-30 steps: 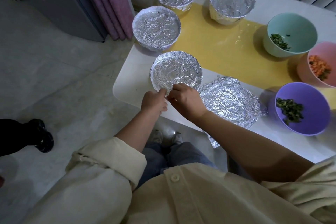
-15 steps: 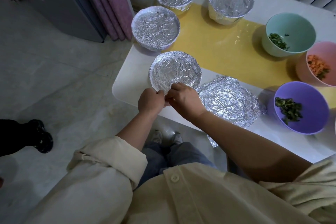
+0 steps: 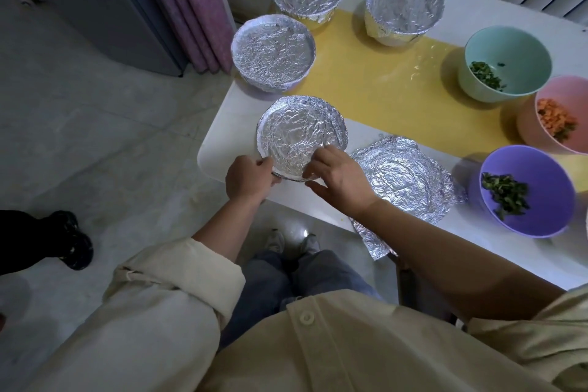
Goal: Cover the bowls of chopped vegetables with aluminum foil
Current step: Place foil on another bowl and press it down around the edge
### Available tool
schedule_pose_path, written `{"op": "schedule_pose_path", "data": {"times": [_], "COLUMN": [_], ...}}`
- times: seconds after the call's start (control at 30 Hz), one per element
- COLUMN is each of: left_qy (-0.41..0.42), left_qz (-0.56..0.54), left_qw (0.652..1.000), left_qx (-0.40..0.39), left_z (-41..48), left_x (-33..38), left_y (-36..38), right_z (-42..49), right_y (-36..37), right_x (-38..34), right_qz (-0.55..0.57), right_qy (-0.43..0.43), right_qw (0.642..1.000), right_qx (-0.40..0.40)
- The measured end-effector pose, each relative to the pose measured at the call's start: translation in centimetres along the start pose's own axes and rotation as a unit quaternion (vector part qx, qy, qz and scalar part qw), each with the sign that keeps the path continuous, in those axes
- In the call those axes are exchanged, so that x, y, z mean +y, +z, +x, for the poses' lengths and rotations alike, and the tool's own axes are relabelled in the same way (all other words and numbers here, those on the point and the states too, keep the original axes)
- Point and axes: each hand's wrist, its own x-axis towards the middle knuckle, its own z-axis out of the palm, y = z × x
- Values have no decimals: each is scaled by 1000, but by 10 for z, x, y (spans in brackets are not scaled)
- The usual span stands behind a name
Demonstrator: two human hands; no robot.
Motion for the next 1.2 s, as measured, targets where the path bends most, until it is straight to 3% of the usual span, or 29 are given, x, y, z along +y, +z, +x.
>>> {"op": "schedule_pose_path", "data": {"times": [0.17, 0.33, 0.77, 1.03, 1.2], "left_qy": [-32, -33, -43, -96, -69], "left_qz": [-60, -46, -56, -116, -97], "left_qw": [997, 997, 997, 988, 992], "left_qx": [46, 57, -28, -38, -42], "left_z": [-10, -9, -16, -19, -17], "left_x": [-8, -9, 0, 2, 5], "left_y": [13, 23, 21, 18, 19], "right_z": [2, 7, 8, 10, 10], "right_y": [5, 8, 7, 7, 11], "right_x": [-4, -13, -19, -20, -20], "right_qz": [-1, -4, -18, -23, -19], "right_qy": [-17, -10, -1, 6, 18], "right_qw": [1000, 999, 1000, 999, 999], "right_qx": [19, 32, 18, 24, 24]}}
